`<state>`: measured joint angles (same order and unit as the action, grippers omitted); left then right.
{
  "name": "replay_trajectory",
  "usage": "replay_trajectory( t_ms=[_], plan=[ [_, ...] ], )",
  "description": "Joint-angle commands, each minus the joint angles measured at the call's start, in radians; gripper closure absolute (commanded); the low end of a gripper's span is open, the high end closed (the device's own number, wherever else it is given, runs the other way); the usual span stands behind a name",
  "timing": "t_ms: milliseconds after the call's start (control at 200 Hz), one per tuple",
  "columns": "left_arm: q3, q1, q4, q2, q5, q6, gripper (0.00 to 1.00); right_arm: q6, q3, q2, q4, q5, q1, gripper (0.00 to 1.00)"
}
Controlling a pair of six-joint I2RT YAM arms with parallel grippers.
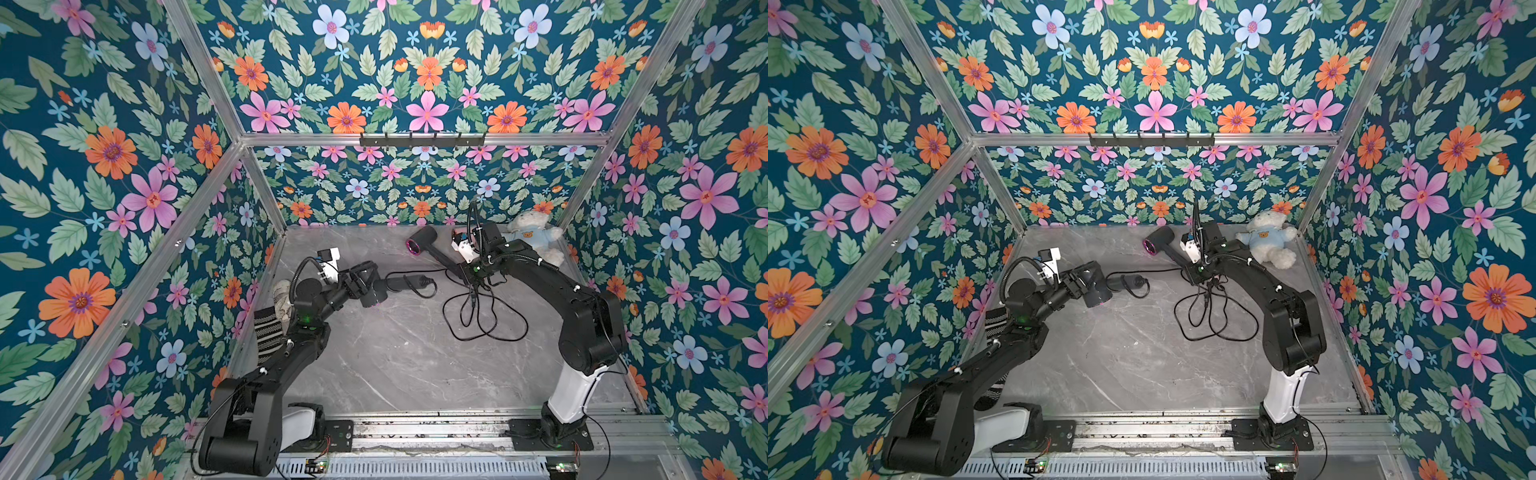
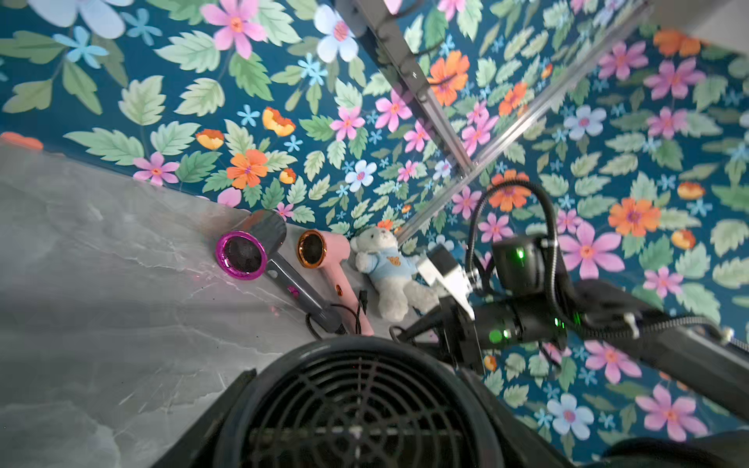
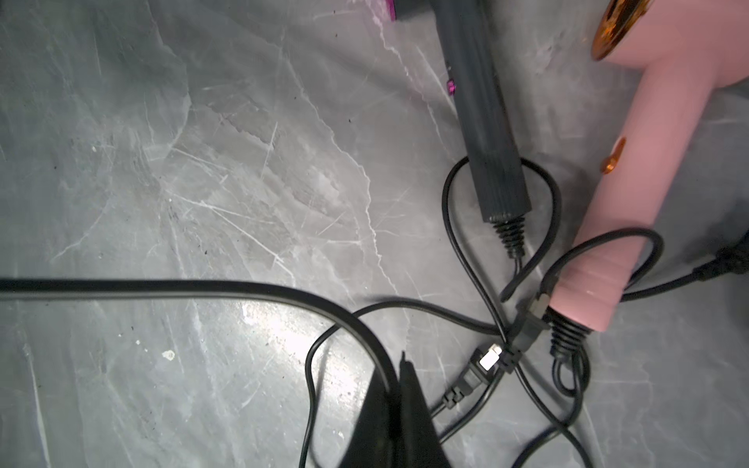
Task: Wrap the cord around the hair dryer
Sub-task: Wrap the power cord around the hair dryer.
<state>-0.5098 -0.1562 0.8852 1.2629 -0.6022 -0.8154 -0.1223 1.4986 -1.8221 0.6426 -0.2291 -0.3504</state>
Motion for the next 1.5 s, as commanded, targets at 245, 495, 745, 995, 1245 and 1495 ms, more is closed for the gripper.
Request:
replay_trajectory(
  t_ms=[245, 495, 745, 995, 1245, 1495],
  plan=[
    [-0.024, 0.027, -0.057, 0.126, 0.333, -0.148, 1.0, 0.008, -0.11, 0.066, 0.105, 0.019, -0.024, 1.0],
    [-0.062, 0.03, -0.239, 0.132, 0.567, -0.131, 1.0, -0.015, -0.132, 0.131, 0.234, 0.06, -0.111, 1.0],
    [-0.133, 0.015, -0.468, 0.131, 0.783, -0.041, 1.0, -0.034, -0.071, 0.189, 0.344, 0.118, -0.225, 1.0],
    [-0.262, -0.094, -0.727, 0.147, 1.063, 0.189, 1.0, -0.071, 0.085, 0.173, 0.438, 0.173, -0.352, 1.0],
    [-0.374, -0.182, -0.866, 0.239, 1.109, 0.397, 1.0, -0.082, 0.292, 0.111, 0.478, 0.171, -0.364, 1.0],
    [-0.502, -0.267, -1.012, 0.321, 1.036, 0.581, 1.0, -0.102, 0.544, -0.014, 0.498, 0.107, -0.361, 1.0]
  ],
)
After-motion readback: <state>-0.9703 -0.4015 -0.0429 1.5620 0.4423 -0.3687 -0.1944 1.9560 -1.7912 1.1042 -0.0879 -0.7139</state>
